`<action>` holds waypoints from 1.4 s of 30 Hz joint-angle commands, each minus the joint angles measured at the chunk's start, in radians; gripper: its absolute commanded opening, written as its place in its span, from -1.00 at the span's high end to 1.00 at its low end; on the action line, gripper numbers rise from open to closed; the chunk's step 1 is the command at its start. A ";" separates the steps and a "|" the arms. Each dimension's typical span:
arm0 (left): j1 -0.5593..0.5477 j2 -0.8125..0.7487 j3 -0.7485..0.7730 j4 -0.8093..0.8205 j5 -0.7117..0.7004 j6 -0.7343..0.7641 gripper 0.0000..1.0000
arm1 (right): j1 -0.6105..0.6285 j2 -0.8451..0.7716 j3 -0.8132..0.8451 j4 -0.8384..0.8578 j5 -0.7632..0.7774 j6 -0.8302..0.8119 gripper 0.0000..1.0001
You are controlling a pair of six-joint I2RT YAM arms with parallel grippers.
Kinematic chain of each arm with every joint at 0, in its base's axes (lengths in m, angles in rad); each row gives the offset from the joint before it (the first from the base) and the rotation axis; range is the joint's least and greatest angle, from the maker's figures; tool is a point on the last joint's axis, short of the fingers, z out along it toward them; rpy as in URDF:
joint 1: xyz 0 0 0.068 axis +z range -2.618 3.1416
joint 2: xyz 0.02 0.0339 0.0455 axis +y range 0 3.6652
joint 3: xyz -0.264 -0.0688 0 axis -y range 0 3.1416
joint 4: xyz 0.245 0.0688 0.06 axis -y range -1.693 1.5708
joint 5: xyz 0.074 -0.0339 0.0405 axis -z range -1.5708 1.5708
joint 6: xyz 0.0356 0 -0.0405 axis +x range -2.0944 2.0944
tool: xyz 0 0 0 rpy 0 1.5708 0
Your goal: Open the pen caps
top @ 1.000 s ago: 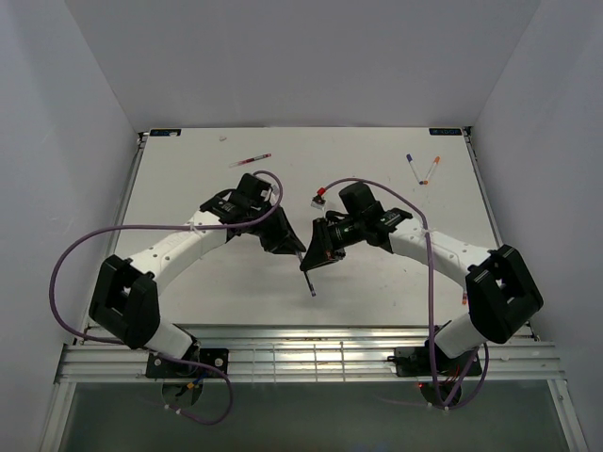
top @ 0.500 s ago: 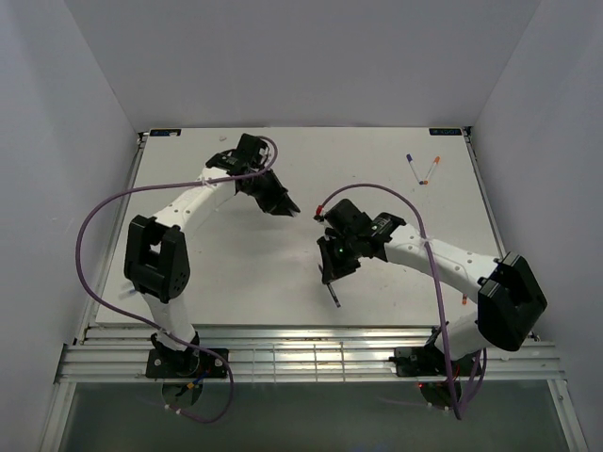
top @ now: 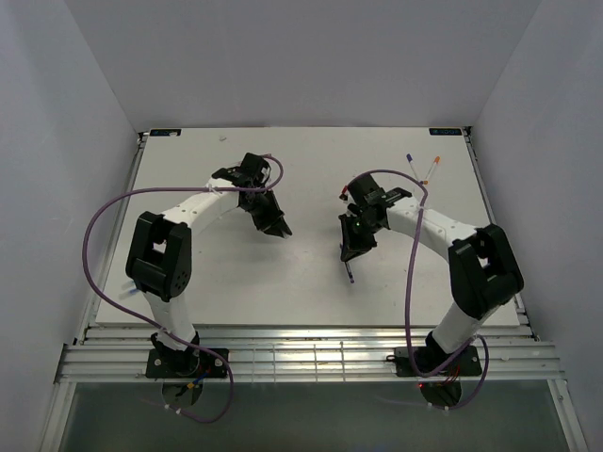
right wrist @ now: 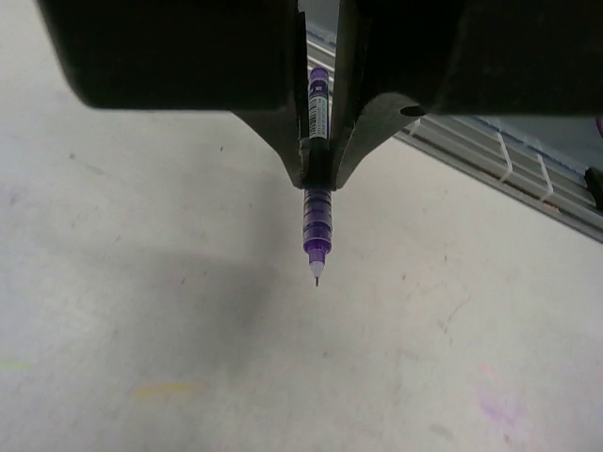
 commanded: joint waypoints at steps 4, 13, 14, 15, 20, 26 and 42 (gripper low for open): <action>-0.009 -0.034 -0.033 0.032 -0.083 0.159 0.95 | -0.037 0.150 0.173 0.034 -0.014 -0.038 0.85; -0.009 0.041 -0.036 0.033 -0.160 0.279 0.90 | -0.043 0.313 0.335 0.023 0.057 -0.033 0.85; -0.009 0.046 -0.035 0.038 -0.164 0.287 0.88 | -0.043 0.327 0.366 0.017 0.058 -0.033 0.81; -0.009 0.050 -0.036 0.042 -0.166 0.302 0.83 | -0.043 0.351 0.378 0.006 0.063 -0.033 0.78; -0.009 0.104 -0.030 0.050 -0.181 0.325 0.68 | -0.049 0.403 0.411 0.002 0.066 -0.008 0.75; -0.009 0.130 -0.033 0.053 -0.206 0.334 0.63 | -0.049 0.419 0.411 -0.005 0.093 0.004 0.67; -0.009 0.049 -0.128 0.073 -0.269 0.333 0.00 | -0.052 0.368 0.414 -0.017 0.121 0.025 0.05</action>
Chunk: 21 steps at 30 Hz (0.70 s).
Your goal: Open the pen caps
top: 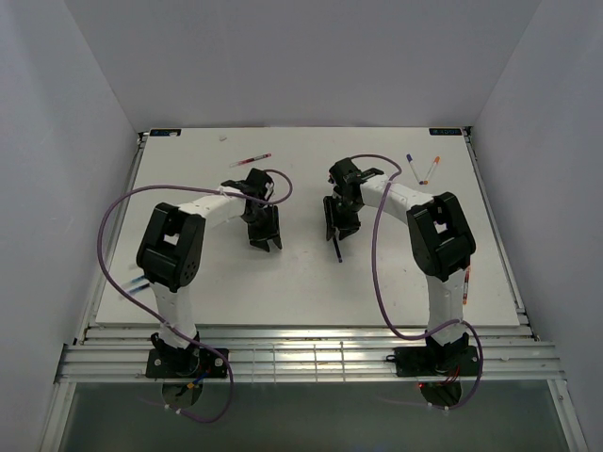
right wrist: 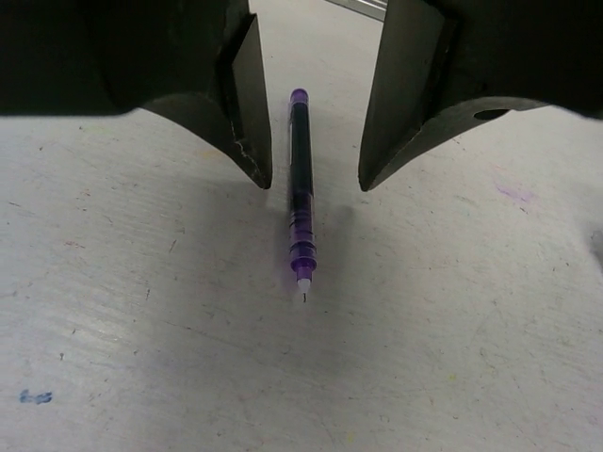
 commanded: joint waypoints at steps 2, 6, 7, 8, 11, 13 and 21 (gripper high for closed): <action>-0.003 -0.102 -0.019 -0.015 -0.101 0.028 -0.10 | -0.030 -0.114 0.049 -0.036 0.037 0.022 -0.04; -0.003 -0.173 0.004 -0.029 -0.150 0.042 -0.20 | -0.111 -0.236 0.019 -0.081 0.044 0.047 -0.11; -0.003 -0.185 0.006 -0.029 -0.155 0.047 -0.21 | -0.161 -0.260 0.002 -0.095 0.051 0.051 -0.12; -0.003 -0.203 0.007 -0.029 -0.160 0.047 -0.22 | -0.190 -0.313 -0.023 -0.113 0.054 0.060 -0.12; -0.003 -0.226 0.015 -0.019 -0.157 0.060 -0.23 | -0.322 -0.428 -0.153 -0.113 0.076 0.071 -0.12; -0.003 -0.243 0.013 -0.007 -0.144 0.074 -0.24 | -0.417 -0.474 -0.242 -0.115 0.102 0.060 -0.12; -0.003 -0.319 -0.017 0.128 -0.029 0.136 -0.23 | -0.646 -0.613 -0.440 -0.059 0.177 0.004 -0.12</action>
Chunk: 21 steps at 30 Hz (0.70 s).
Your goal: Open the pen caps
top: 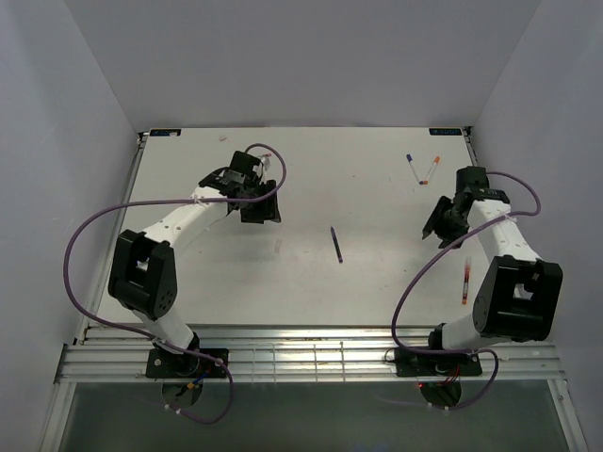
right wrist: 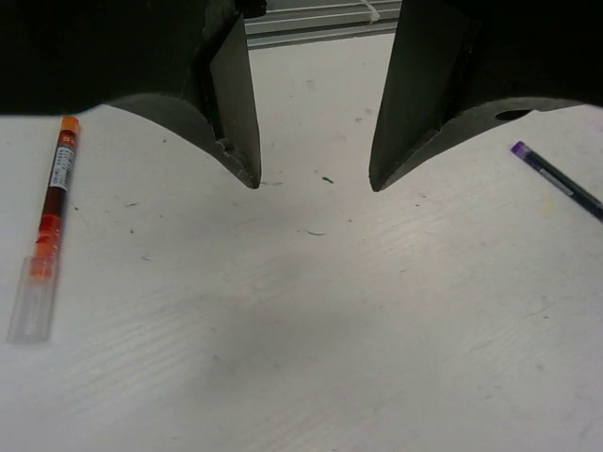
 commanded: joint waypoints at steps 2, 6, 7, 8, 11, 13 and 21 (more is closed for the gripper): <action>-0.001 -0.077 -0.029 0.102 0.089 0.029 -0.23 | -0.058 -0.020 -0.059 0.029 0.092 -0.062 -0.13; -0.001 -0.071 -0.055 0.126 0.116 0.034 -0.22 | -0.158 -0.009 -0.112 0.074 0.112 -0.113 -0.13; -0.001 -0.069 -0.057 0.127 0.116 0.041 -0.22 | -0.178 -0.009 -0.119 0.083 0.115 -0.121 -0.13; -0.001 -0.065 -0.058 0.127 0.112 0.046 -0.22 | -0.195 -0.012 -0.124 0.084 0.118 -0.127 -0.13; 0.001 -0.048 -0.064 0.132 0.112 0.051 -0.22 | -0.249 -0.028 -0.138 0.097 0.101 -0.144 -0.14; 0.001 -0.034 -0.060 0.135 0.119 0.048 -0.22 | -0.275 -0.025 -0.150 0.092 0.106 -0.153 -0.14; 0.003 0.003 -0.058 0.139 0.141 0.049 -0.22 | -0.393 -0.063 -0.230 0.092 0.123 -0.228 -0.27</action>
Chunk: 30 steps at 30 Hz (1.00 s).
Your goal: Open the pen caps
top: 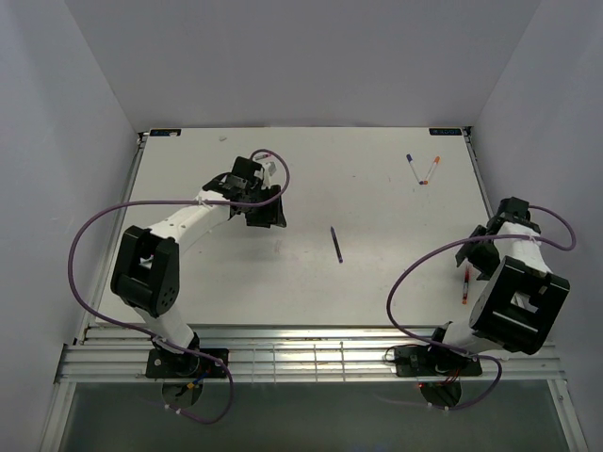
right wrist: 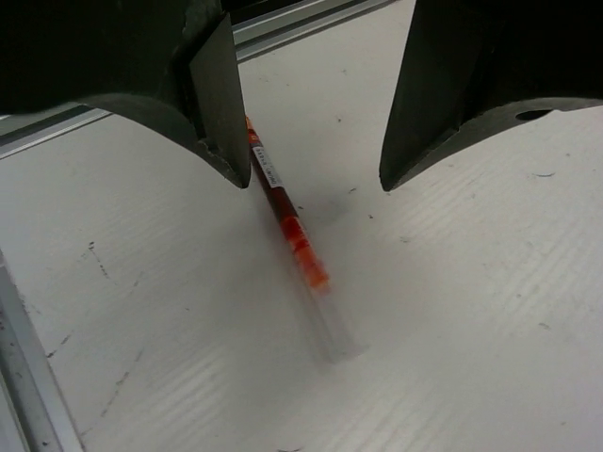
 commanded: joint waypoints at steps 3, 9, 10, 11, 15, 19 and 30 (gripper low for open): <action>0.004 0.003 -0.006 0.017 0.029 0.013 -0.22 | -0.080 -0.010 -0.029 0.027 0.006 -0.094 -0.27; 0.006 -0.015 -0.014 0.016 0.024 0.005 -0.21 | -0.083 0.051 -0.057 0.090 -0.081 -0.129 -0.21; 0.006 -0.020 -0.014 0.016 0.020 0.005 -0.22 | -0.083 0.059 -0.064 0.099 -0.133 -0.131 -0.21; 0.006 -0.027 -0.014 0.017 0.014 0.002 -0.22 | -0.082 0.071 -0.072 0.111 -0.144 -0.128 -0.19; 0.006 -0.032 -0.012 0.016 0.011 -0.003 -0.22 | -0.080 0.097 -0.098 0.131 -0.154 -0.103 -0.13; 0.006 -0.033 -0.012 0.017 0.014 -0.015 -0.22 | -0.077 0.140 -0.114 0.119 -0.101 -0.050 0.15; 0.006 -0.064 -0.003 -0.015 0.011 -0.061 -0.17 | 0.096 0.174 -0.066 0.113 -0.068 0.044 0.85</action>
